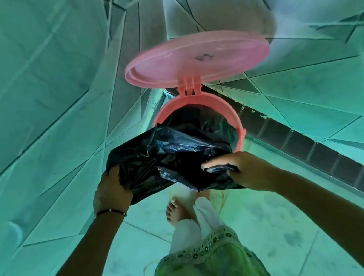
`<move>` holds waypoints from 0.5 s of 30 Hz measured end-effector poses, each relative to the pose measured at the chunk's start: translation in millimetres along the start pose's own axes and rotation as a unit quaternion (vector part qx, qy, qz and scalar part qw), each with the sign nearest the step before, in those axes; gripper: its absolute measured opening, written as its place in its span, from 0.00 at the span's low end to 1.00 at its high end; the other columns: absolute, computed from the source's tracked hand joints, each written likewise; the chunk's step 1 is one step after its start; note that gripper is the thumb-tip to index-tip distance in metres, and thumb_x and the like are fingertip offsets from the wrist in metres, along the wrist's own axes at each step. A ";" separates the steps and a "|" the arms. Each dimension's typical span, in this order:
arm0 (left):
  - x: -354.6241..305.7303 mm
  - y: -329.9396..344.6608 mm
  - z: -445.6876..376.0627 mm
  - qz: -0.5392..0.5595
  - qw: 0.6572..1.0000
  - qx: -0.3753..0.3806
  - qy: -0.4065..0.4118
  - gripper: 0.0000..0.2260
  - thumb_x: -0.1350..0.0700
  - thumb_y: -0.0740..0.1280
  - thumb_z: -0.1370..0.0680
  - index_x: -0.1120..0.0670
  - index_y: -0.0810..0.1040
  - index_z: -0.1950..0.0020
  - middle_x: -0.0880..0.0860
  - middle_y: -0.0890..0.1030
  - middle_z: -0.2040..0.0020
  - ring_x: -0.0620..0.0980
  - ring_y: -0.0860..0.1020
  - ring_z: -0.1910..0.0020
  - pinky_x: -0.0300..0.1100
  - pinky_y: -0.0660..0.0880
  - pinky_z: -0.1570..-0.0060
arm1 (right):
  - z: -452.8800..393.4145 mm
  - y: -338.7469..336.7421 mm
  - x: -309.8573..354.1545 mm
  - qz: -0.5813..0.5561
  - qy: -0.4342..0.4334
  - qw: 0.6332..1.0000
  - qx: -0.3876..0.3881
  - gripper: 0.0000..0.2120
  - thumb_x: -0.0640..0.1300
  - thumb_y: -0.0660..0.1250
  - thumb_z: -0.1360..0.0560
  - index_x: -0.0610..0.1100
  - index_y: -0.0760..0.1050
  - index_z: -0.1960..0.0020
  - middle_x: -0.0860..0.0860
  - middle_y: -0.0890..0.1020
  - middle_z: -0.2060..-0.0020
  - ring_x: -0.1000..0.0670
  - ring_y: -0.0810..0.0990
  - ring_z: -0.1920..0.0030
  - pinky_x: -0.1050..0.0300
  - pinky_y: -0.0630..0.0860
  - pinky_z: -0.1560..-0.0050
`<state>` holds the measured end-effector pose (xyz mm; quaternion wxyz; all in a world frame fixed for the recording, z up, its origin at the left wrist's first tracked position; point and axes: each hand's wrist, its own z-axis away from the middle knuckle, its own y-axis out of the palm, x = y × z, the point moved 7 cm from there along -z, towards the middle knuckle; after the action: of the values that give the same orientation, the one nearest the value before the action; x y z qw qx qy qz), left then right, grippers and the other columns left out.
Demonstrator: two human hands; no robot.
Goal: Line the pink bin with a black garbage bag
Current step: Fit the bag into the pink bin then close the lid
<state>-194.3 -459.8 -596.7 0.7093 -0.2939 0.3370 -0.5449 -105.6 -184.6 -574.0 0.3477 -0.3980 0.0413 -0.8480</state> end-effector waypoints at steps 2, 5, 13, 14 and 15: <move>2.6 3.8 -2.4 0.005 1.000 0.011 -0.008 0.25 0.66 0.63 0.28 0.57 0.68 0.31 0.66 0.74 0.39 0.69 0.73 0.42 0.60 0.72 0.43 | -13.2 -24.4 -34.8 -0.036 0.064 0.991 -0.110 0.29 0.26 0.56 0.29 0.52 0.77 0.39 0.51 0.81 0.43 0.51 0.81 0.59 0.58 0.76 0.59; 0.3 4.9 -5.0 0.002 1.000 0.013 0.009 0.19 0.65 0.64 0.29 0.59 0.73 0.38 0.64 0.74 0.41 0.68 0.76 0.48 0.58 0.75 0.48 | -5.4 -62.5 -99.8 -0.049 0.265 0.926 -0.264 0.16 0.33 0.62 0.28 0.46 0.80 0.46 0.43 0.84 0.54 0.44 0.81 0.59 0.51 0.79 0.57; 2.4 14.3 -13.8 -0.047 0.999 0.015 -0.011 0.23 0.61 0.64 0.27 0.57 0.66 0.31 0.65 0.72 0.39 0.70 0.74 0.44 0.61 0.72 0.44 | -27.3 17.3 4.1 0.080 0.039 0.994 -0.060 0.28 0.34 0.60 0.27 0.53 0.67 0.30 0.45 0.83 0.47 0.51 0.77 0.63 0.62 0.70 0.65; 5.8 16.7 -16.4 -0.048 0.998 0.020 -0.018 0.23 0.61 0.64 0.26 0.58 0.67 0.32 0.65 0.73 0.39 0.69 0.74 0.43 0.60 0.72 0.44 | -31.4 6.9 -5.5 0.053 0.066 0.991 -0.101 0.26 0.35 0.61 0.26 0.51 0.68 0.31 0.43 0.83 0.51 0.51 0.76 0.65 0.61 0.70 0.66; 8.8 18.7 -18.7 -0.051 0.998 0.024 -0.021 0.22 0.60 0.64 0.26 0.59 0.68 0.33 0.65 0.75 0.40 0.69 0.75 0.44 0.59 0.73 0.44 | -32.3 -11.6 -22.8 0.017 0.118 0.980 -0.159 0.22 0.36 0.62 0.25 0.47 0.69 0.32 0.42 0.83 0.53 0.50 0.76 0.65 0.59 0.71 0.64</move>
<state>-196.9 -465.0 -623.9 0.6944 -0.3046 0.2937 -0.5821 -124.7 -168.3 -606.6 0.2871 -0.3448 0.2232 -0.8654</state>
